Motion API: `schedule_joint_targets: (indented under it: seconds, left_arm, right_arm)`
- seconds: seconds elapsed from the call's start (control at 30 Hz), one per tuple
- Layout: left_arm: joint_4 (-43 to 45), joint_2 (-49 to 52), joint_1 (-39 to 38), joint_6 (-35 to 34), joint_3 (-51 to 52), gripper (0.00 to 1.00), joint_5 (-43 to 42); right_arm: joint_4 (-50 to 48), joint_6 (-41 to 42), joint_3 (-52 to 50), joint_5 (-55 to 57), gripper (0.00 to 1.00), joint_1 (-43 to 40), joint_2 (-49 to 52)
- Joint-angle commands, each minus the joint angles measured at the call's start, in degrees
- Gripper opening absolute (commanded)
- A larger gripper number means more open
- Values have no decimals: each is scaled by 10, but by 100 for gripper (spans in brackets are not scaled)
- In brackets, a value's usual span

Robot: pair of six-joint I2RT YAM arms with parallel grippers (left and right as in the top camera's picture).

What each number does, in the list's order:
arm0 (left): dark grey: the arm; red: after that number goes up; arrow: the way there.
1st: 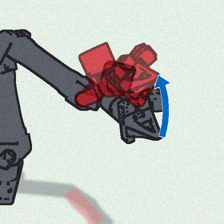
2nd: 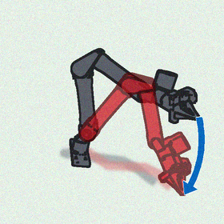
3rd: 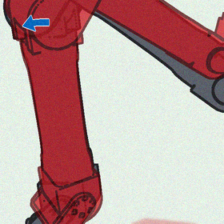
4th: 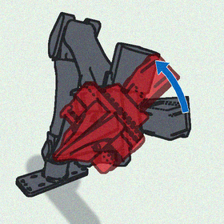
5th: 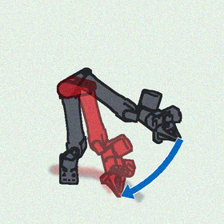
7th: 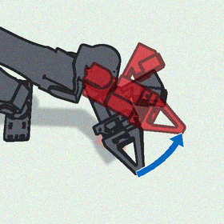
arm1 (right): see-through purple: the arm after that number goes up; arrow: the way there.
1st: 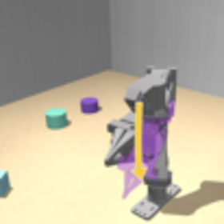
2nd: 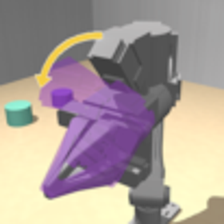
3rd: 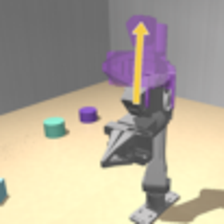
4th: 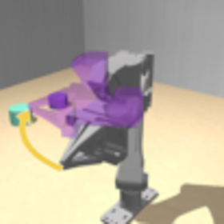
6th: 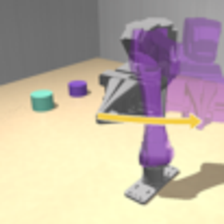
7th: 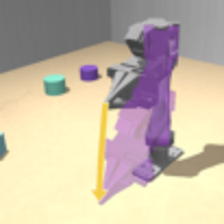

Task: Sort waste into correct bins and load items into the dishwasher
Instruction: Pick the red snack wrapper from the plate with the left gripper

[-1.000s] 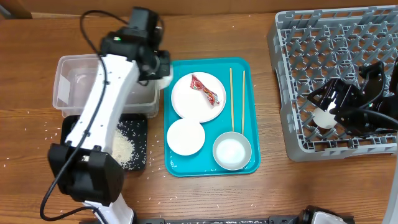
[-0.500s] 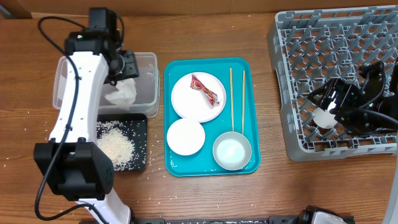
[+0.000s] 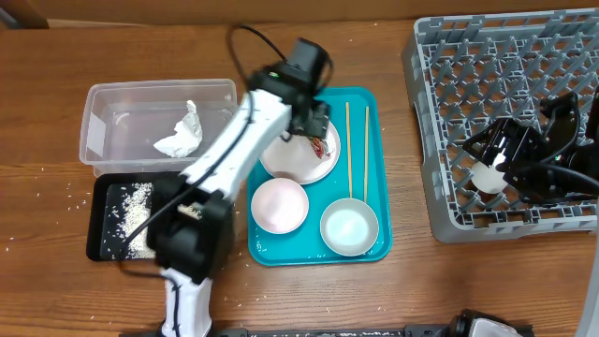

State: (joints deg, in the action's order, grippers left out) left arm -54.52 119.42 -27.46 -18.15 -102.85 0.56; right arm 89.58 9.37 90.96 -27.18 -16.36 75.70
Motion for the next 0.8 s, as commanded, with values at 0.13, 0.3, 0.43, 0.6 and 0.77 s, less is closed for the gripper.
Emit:
schedule_joint_targets:
  seconds: [0.13,0.3,0.43,0.6,0.77]
  left_arm:
    - [38,95,-3,-118,4,57,-81]
    - [2,86,2,-108,-4,4,-81]
    - [-47,25,8,-71,-22,4,-59]
    - [-158,-108,79,-67,-32,4,59]
    - [-188,-119,165,-62,-29,4,61]
  right_arm:
    - [-1,-2,9,-3,100,3,-2]
    - [2,-2,9,-3,100,3,-2]
    - [2,-2,9,-3,100,3,-2]
    - [6,-2,9,-3,100,3,-2]
    - [6,-2,9,-3,100,3,-2]
